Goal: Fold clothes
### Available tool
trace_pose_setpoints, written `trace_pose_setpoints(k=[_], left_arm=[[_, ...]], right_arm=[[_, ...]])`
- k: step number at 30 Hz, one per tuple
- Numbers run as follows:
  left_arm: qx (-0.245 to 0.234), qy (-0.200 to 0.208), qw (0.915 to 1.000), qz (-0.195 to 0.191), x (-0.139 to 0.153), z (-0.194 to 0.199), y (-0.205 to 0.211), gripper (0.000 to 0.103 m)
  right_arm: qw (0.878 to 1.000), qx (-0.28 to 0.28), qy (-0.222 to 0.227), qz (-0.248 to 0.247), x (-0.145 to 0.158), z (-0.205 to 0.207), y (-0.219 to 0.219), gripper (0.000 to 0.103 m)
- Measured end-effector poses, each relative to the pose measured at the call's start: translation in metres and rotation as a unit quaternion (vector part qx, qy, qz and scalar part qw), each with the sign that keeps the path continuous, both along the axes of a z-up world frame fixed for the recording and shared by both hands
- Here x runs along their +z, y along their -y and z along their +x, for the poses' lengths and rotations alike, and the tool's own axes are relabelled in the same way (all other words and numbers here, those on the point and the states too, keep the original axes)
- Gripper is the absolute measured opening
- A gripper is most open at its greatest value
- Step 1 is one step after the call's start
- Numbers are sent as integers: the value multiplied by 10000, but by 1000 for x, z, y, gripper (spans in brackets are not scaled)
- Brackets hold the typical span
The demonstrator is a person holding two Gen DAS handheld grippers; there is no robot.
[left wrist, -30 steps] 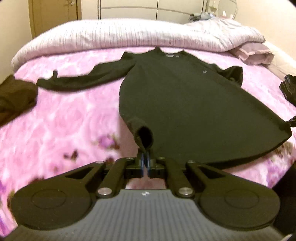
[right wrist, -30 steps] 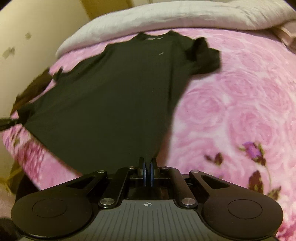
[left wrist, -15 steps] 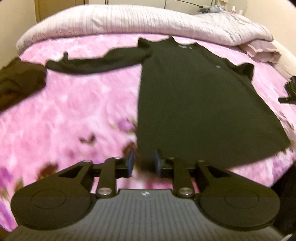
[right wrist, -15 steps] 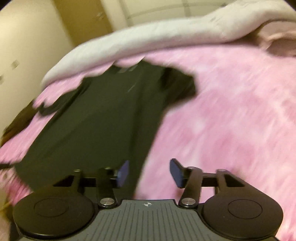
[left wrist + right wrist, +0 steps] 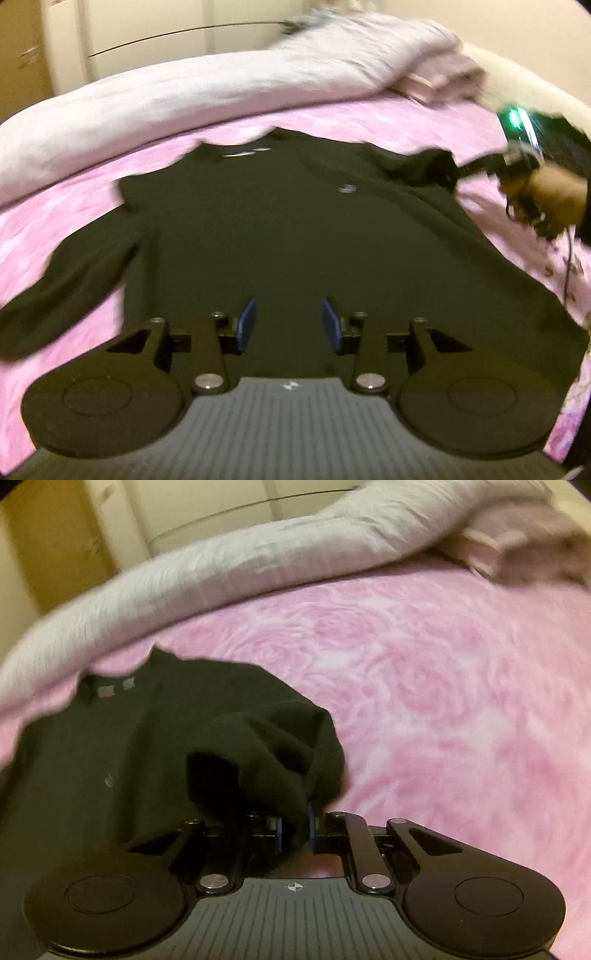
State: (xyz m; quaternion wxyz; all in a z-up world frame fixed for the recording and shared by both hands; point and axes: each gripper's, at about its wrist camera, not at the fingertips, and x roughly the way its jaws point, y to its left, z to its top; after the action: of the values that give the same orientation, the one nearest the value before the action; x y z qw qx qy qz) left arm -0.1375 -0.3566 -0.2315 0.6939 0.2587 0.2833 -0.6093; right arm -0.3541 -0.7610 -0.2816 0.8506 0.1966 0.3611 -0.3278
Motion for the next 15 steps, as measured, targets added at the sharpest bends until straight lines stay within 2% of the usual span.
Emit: trace_pose_setpoints(k=[1, 2, 3, 4, 5, 6, 7, 8, 11, 13, 15], left_arm=[[-134, -3, 9999, 42, -5, -6, 12, 35], [-256, -13, 9996, 82, -10, -11, 22, 35], [-350, -40, 9993, 116, -15, -17, 29, 35], [-430, -65, 9989, 147, -20, -21, 36, 35], [-472, -87, 9987, 167, -24, -24, 39, 35], [-516, -111, 9984, 186, -28, -28, 42, 35], [-552, -135, 9982, 205, -31, -30, 43, 35], [-542, -142, 9982, 227, -32, -30, 43, 35], [-513, -165, 9981, 293, -36, -29, 43, 35], [-493, -180, 9981, 337, -39, -29, 43, 35], [-474, -195, 9980, 381, -42, -29, 44, 35]], right_arm=[[9964, 314, -441, -650, 10, 3, -5, 10], [9858, 634, -839, -1308, 17, 6, -12, 10], [9659, 1002, -1235, -2043, 24, 7, -21, 10], [9339, 1325, -1691, -2858, 26, 6, -30, 10], [8910, 1621, -2144, -3659, 26, 5, -39, 10], [8481, 1778, -2507, -4315, 23, 1, -44, 11], [8133, 1868, -2775, -4760, 18, -6, -44, 11], [7999, 1868, -2913, -4903, 13, -12, -41, 12], [7717, 1767, -3238, -5181, -7, -30, -28, 14], [7625, 1700, -3527, -5150, -21, -38, -20, 14], [7352, 1667, -3760, -5388, -28, -43, -15, 15]])
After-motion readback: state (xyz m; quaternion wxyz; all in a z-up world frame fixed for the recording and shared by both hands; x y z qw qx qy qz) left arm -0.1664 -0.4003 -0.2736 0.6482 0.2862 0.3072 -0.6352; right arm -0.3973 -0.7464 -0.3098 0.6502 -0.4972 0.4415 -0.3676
